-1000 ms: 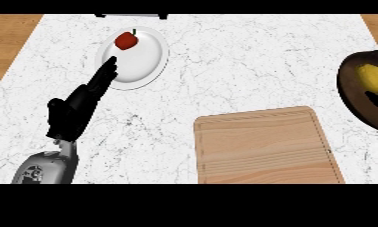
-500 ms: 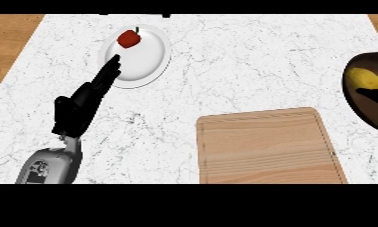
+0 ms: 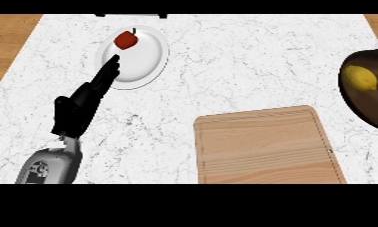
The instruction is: Pick the lemon from the cutting board and place it in the pan
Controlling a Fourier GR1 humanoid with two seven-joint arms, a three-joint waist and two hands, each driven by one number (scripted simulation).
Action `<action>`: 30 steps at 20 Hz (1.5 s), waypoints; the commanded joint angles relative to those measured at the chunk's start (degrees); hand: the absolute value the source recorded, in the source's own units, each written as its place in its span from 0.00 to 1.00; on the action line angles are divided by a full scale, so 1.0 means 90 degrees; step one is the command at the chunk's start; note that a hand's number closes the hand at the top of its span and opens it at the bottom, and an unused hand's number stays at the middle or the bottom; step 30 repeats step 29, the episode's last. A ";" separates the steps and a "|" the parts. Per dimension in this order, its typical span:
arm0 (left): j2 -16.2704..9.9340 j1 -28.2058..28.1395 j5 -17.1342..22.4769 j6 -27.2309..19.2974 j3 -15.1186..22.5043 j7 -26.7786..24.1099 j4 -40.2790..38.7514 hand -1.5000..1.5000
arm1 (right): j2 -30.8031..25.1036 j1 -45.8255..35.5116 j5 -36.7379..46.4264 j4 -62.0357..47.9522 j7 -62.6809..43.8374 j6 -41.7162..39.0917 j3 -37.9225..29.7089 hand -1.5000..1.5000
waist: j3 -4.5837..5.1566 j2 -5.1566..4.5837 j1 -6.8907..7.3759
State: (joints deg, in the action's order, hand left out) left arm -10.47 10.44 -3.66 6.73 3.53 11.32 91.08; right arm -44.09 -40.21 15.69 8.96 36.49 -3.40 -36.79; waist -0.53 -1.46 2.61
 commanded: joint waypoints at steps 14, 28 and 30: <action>-0.0004 -0.0195 0.0028 0.0028 -0.0108 0.0019 0.0039 0.50 | -0.0279 0.2015 -0.0636 0.0055 0.2402 -0.2216 -0.0526 0.00 | 0.0000 0.0066 -0.0139; 0.0012 -0.0188 -0.0049 -0.0009 -0.0130 0.0271 0.0235 0.50 | -0.0098 0.2823 -0.0889 0.0436 0.2858 -0.2511 -0.0499 0.00 | 0.0010 0.0118 -0.0208; 0.0007 -0.0257 -0.0067 0.0046 -0.0079 0.0188 0.0269 0.50 | 0.0163 0.2992 -0.0822 0.0519 0.3144 -0.2171 -0.0421 0.00 | 0.0017 0.0125 -0.0219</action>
